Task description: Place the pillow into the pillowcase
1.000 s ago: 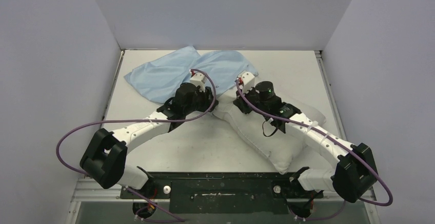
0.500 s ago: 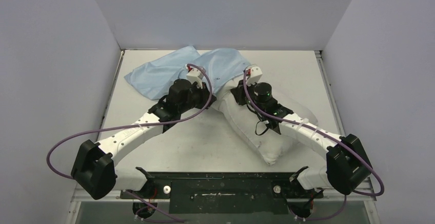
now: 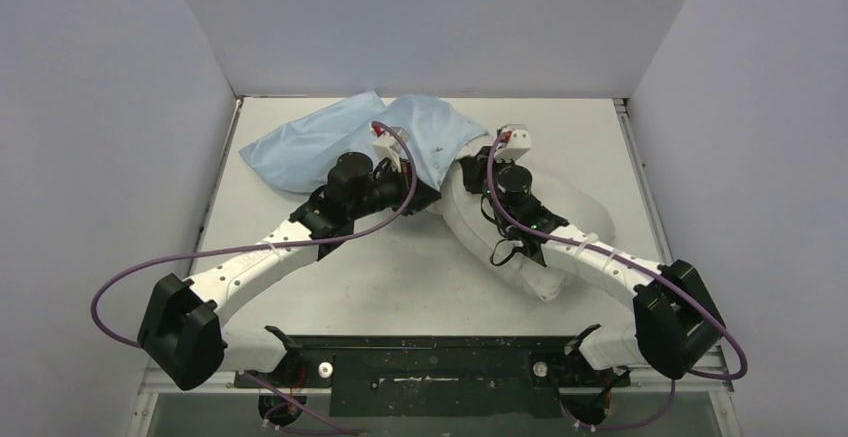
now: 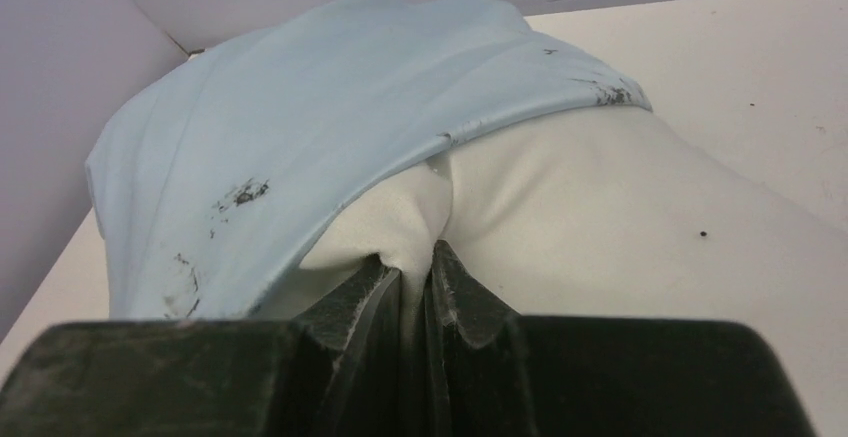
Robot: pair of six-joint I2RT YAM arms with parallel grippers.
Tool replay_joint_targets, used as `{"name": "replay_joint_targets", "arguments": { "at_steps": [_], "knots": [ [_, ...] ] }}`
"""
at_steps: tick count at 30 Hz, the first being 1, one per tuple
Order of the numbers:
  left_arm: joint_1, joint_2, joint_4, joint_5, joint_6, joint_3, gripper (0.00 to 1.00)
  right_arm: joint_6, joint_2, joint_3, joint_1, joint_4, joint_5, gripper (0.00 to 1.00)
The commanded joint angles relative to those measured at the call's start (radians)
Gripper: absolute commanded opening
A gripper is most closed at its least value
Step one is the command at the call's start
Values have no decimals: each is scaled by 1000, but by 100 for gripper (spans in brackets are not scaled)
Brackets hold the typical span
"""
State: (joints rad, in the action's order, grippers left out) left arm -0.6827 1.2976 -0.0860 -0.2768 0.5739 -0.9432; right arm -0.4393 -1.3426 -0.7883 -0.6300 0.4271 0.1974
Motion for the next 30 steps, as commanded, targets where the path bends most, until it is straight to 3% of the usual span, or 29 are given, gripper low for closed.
{"name": "replay_joint_targets", "arguments": {
  "at_steps": [1,7,11,14,17,20,24,30],
  "knots": [
    [-44,0,-163,-226,78,-45,0,-80,-21,-12,-3,226,88,0],
    [-38,-21,-42,-169,-8,-105,0,-101,14,1,4,193,20,0],
    [-18,-44,100,-97,-59,-216,0,-100,93,-55,10,-30,-134,0],
    [-14,-83,105,-75,-47,-285,0,-143,162,-125,12,-201,-273,3],
    [-14,-113,42,-81,-8,-341,0,-193,206,-176,10,-251,-401,0],
    [-13,-120,142,-24,-33,-394,0,-211,239,-188,8,-276,-369,0],
    [-12,-172,347,177,-93,-326,24,-235,271,-161,12,-283,-284,0],
    [-12,-302,415,327,-84,-70,61,-300,263,-119,13,-178,-271,0]
  ]
}}
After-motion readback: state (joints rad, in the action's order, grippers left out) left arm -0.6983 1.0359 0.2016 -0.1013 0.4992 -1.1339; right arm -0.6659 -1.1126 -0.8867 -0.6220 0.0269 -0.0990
